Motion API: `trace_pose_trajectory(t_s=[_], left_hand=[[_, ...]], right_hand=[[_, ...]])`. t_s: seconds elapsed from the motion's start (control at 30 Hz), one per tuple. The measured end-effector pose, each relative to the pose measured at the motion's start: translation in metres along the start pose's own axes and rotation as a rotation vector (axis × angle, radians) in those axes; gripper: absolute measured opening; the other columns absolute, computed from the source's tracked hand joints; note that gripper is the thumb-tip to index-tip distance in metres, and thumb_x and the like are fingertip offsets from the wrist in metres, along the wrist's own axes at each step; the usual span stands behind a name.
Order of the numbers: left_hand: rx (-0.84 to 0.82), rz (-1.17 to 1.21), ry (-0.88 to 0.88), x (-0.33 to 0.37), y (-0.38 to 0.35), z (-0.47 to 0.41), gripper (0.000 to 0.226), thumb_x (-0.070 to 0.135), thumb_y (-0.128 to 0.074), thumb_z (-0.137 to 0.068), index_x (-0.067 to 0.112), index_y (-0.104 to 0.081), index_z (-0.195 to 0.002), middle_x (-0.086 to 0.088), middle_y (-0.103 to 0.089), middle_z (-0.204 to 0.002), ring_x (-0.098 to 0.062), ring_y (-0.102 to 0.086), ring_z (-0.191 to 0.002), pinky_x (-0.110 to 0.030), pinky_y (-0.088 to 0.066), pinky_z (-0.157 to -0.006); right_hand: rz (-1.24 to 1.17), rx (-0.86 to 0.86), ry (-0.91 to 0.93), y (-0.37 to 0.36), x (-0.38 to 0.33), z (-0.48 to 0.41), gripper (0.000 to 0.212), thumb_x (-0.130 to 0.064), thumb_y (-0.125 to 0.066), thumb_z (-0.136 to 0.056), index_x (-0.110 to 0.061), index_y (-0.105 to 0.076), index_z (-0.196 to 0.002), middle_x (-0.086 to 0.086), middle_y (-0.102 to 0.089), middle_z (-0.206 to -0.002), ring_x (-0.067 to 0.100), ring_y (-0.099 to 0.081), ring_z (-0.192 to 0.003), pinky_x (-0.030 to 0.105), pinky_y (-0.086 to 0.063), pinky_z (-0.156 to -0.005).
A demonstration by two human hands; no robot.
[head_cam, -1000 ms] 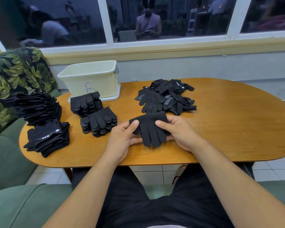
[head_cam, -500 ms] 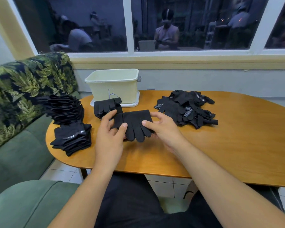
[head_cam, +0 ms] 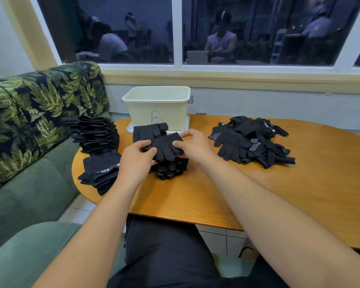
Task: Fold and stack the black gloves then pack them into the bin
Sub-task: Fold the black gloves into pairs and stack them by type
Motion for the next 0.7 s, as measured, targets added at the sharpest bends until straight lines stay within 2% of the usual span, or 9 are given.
trace_pose_trajectory(t_s=[0.07,0.2,0.27,0.33,0.4,0.47,0.53,0.63,0.7], left_hand=[[-0.016,-0.037,0.003,-0.003,-0.001,0.0,0.043,0.013,-0.069,-0.102,0.011,-0.063,-0.144,-0.001,-0.069,-0.127,-0.013,-0.075,-0.1,-0.029,-0.065,-0.083],[-0.064,-0.138,0.015,-0.003,-0.004,0.005,0.045,0.019,-0.068,-0.103,0.016,-0.061,-0.147,0.021,-0.063,-0.101,-0.01,-0.079,-0.082,-0.021,-0.062,-0.072],[-0.074,-0.212,0.004,-0.003,-0.004,0.006,0.048,0.021,-0.068,-0.103,0.018,-0.059,-0.15,0.015,-0.069,-0.102,-0.008,-0.078,-0.076,-0.021,-0.06,-0.07],[-0.061,-0.352,-0.034,0.0,-0.001,0.007,0.054,0.027,-0.068,-0.102,0.021,-0.054,-0.154,0.005,-0.071,-0.118,-0.008,-0.075,-0.077,-0.024,-0.058,-0.075],[-0.03,-0.541,-0.104,0.002,0.001,0.008,0.055,0.034,-0.066,-0.103,0.027,-0.05,-0.155,0.001,-0.056,-0.139,-0.006,-0.063,-0.092,-0.029,-0.051,-0.085],[0.033,-0.697,-0.222,0.008,0.001,0.011,0.049,0.039,-0.06,-0.106,0.029,-0.051,-0.153,-0.002,-0.046,-0.137,-0.019,-0.055,-0.114,-0.033,-0.046,-0.087],[0.038,-0.754,-0.378,0.018,-0.005,0.012,0.041,0.039,-0.054,-0.108,0.027,-0.058,-0.147,-0.001,-0.05,-0.135,-0.023,-0.046,-0.128,-0.036,-0.047,-0.094],[-0.197,-0.856,-0.52,0.021,-0.034,0.005,0.045,0.046,-0.042,-0.11,0.031,-0.057,-0.15,0.005,-0.051,-0.153,-0.021,-0.037,-0.146,-0.047,-0.04,-0.117],[-0.351,-0.989,-0.486,0.012,-0.053,-0.001,0.056,0.057,-0.031,-0.11,0.036,-0.041,-0.161,0.009,-0.034,-0.17,-0.02,-0.021,-0.16,-0.054,-0.024,-0.128]], right_hand=[[0.023,0.0,-0.008,-0.002,0.007,-0.002,0.028,-0.013,-0.083,-0.093,-0.013,-0.066,-0.115,0.01,-0.077,-0.106,0.019,-0.079,-0.082,0.031,-0.066,-0.065],[0.034,0.023,0.004,-0.002,0.012,-0.004,0.029,-0.015,-0.084,-0.092,-0.013,-0.066,-0.115,0.009,-0.077,-0.107,0.018,-0.079,-0.082,0.027,-0.064,-0.062],[0.108,0.025,0.019,0.0,0.011,-0.002,0.03,-0.021,-0.084,-0.093,-0.016,-0.066,-0.116,0.006,-0.077,-0.103,0.015,-0.079,-0.071,0.025,-0.061,-0.059],[0.202,0.039,0.033,0.005,0.01,0.0,0.031,-0.032,-0.082,-0.094,-0.021,-0.065,-0.117,0.0,-0.077,-0.099,0.013,-0.077,-0.062,0.028,-0.061,-0.061],[0.257,0.06,0.047,0.016,0.009,0.004,0.031,-0.041,-0.078,-0.095,-0.025,-0.063,-0.118,-0.005,-0.075,-0.097,0.012,-0.076,-0.061,0.033,-0.063,-0.07],[0.272,0.071,0.064,0.03,0.011,0.008,0.027,-0.042,-0.073,-0.098,-0.027,-0.063,-0.118,-0.007,-0.071,-0.101,0.012,-0.076,-0.062,0.039,-0.064,-0.074],[0.271,0.083,0.078,0.045,0.017,0.013,0.023,-0.04,-0.071,-0.099,-0.028,-0.064,-0.117,-0.007,-0.069,-0.105,0.013,-0.076,-0.063,0.043,-0.065,-0.079],[0.288,0.113,0.084,0.067,0.031,0.024,0.019,-0.038,-0.072,-0.098,-0.031,-0.065,-0.115,-0.007,-0.069,-0.105,0.014,-0.076,-0.062,0.046,-0.065,-0.079],[0.296,0.129,0.077,0.08,0.039,0.031,0.018,-0.037,-0.072,-0.098,-0.031,-0.066,-0.115,-0.006,-0.07,-0.107,0.014,-0.076,-0.062,0.044,-0.065,-0.073]])
Point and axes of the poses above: each hand's wrist, its own z-axis away from the middle knuckle, its own y-axis out of the back of the hand, x = y × z, the point moved 4 cm from there along -z, towards the middle knuckle
